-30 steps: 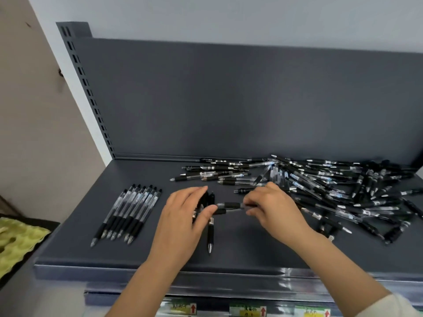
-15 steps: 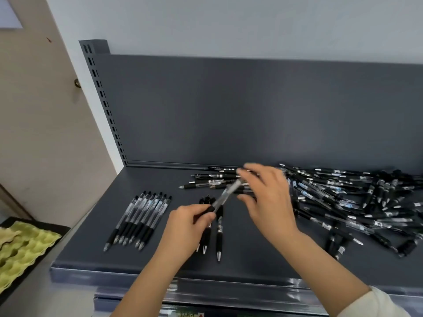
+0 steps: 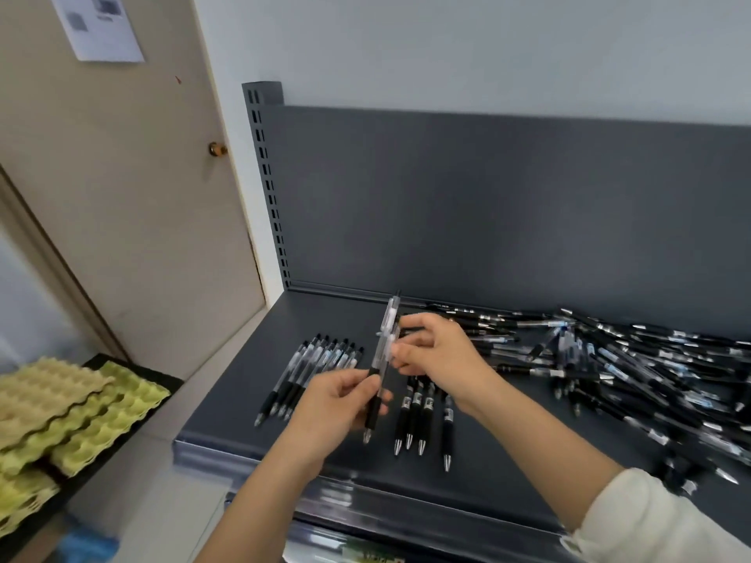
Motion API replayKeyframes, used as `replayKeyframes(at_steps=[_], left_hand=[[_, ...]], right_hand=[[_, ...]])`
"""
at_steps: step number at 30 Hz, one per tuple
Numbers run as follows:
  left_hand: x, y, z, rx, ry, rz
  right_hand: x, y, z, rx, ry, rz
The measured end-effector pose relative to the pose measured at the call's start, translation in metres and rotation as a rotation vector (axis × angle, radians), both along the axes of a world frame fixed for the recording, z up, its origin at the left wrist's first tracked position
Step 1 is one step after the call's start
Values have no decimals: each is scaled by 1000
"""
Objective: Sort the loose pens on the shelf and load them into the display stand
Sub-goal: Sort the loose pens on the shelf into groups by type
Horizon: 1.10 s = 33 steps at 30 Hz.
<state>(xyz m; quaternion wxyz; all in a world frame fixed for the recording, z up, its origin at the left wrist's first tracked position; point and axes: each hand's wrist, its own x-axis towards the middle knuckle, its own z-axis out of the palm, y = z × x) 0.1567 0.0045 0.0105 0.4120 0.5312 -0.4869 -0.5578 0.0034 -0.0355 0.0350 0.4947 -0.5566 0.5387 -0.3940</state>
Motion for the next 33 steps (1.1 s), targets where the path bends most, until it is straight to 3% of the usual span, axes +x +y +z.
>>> replayKeyframes(at_steps=[5, 10, 15, 20, 24, 33], left_hand=[[26, 1, -5, -39, -104, 96], [45, -10, -15, -281, -601, 197], [51, -21, -27, -387, -990, 242], [48, -22, -40, -409, -1273, 257], [45, -24, -51, -553, -1377, 168], [32, -21, -56, -606, -1319, 166]], right_hand=[[27, -17, 1, 67, -91, -50], [52, -33, -14, 88, -21, -84], [44, -38, -25, -128, 424, -39], [15, -30, -33, -199, 586, -42], [-10, -22, -34, -261, 649, -58], [-97, 4, -46, -360, 991, -179]])
